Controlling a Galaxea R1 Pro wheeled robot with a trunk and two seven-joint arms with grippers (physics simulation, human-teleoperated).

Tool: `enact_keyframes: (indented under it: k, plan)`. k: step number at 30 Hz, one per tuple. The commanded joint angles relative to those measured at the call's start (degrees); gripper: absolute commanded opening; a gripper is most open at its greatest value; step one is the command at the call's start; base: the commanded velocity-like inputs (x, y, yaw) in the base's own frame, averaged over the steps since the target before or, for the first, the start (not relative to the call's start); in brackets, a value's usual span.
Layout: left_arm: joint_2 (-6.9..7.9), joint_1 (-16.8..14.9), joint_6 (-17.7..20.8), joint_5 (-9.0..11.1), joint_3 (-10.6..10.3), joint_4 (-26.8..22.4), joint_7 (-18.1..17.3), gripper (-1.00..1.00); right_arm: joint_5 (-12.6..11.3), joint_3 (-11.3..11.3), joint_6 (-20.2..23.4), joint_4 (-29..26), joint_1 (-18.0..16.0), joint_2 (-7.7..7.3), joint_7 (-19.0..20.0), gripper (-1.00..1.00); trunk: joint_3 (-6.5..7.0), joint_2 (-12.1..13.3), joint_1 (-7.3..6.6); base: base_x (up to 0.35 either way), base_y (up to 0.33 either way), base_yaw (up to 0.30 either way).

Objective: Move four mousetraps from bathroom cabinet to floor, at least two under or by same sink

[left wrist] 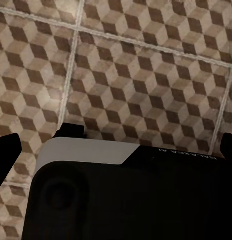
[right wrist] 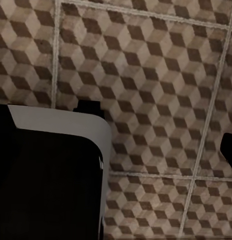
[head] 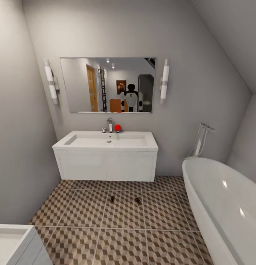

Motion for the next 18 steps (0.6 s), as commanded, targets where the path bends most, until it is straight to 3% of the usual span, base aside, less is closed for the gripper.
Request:
enact_keyframes:
  k: [1,18]
  plan:
    - [-0.07,-0.02,-0.23,0.45,-0.48,0.06,0.02,1.00,-0.18,0.45,-0.25,0.18,0.19,0.03,-0.12,1.00,0.12,0.38,-0.23,0.000,0.000,0.000]
    - [-0.19,0.04,-0.32,0.46,-0.47,0.07,0.02,1.00,-0.16,0.45,-0.21,0.15,0.66,-0.02,-0.12,1.00,3.17,7.19,-3.96,0.000,0.000,0.000]
